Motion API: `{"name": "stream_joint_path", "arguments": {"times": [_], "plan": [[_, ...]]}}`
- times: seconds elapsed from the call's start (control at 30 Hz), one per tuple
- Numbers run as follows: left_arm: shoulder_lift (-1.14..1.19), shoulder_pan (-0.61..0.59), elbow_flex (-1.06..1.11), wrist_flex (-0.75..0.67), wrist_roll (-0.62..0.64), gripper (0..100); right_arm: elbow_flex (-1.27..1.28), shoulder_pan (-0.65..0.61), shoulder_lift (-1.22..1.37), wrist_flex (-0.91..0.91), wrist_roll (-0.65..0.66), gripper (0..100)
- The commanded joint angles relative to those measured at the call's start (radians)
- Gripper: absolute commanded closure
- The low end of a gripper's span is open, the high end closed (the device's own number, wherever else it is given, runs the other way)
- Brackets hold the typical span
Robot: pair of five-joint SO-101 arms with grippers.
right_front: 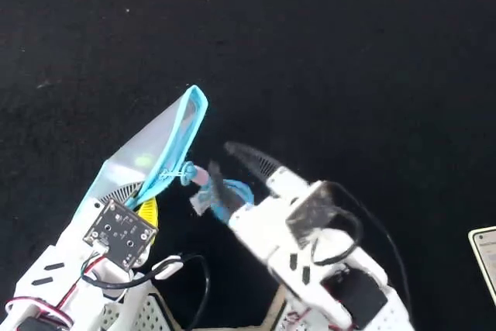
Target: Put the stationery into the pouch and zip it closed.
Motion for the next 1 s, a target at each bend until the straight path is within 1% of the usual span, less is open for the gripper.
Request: {"name": "stream_joint_path", "arguments": {"times": [0.0,0.07,0.1,0.37,0.57,0.73,0.97], "plan": [[0.003,0.002,0.013,0.012,-0.002,97,-0.048,-0.233,-0.073,0.114,-0.018,80.3],[0.003,0.002,0.013,0.012,-0.002,97,-0.013,-0.296,-0.076,0.086,-0.018,80.1],[0.003,0.002,0.013,0.012,-0.002,97,0.007,-0.307,-0.076,0.063,-0.018,80.1],[0.003,0.002,0.013,0.015,-0.002,97,0.151,-0.307,-0.067,-0.213,-0.018,80.9],[0.003,0.002,0.013,0.017,-0.002,97,0.182,-0.296,-0.067,-0.371,-0.012,93.6],[0.003,0.002,0.013,0.017,-0.002,97,0.216,-0.218,-0.067,-0.408,-0.015,89.8],[0.003,0.002,0.013,0.017,-0.002,97,0.216,-0.212,-0.065,-0.402,-0.017,88.9]]}}
